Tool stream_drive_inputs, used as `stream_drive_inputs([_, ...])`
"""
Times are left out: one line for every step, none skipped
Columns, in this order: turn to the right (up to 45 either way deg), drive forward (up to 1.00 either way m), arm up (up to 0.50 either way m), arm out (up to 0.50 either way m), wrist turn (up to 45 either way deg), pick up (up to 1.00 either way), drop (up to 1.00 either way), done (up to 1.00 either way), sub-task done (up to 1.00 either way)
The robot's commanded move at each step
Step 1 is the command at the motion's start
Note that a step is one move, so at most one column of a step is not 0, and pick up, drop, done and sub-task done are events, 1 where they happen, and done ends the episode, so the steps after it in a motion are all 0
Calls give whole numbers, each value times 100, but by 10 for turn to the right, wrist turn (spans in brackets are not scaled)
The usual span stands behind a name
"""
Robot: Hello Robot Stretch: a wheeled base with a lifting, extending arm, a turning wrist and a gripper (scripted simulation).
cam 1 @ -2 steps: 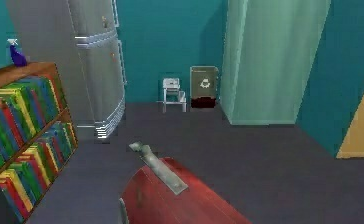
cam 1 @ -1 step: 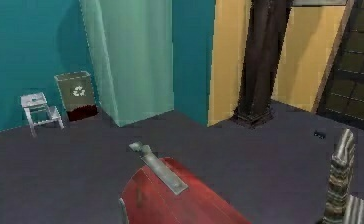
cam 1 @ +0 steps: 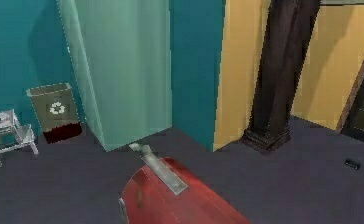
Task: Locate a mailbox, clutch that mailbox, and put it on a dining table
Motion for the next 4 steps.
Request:
stream_drive_inputs([450,0,0,0,0,0,0,0,0])
stream_drive_inputs([450,0,0,0,0,0,0,0,0])
stream_drive_inputs([360,0,0,0,0,0,0,0,0])
stream_drive_inputs([0,35,0,0,0,0,0,0,0])
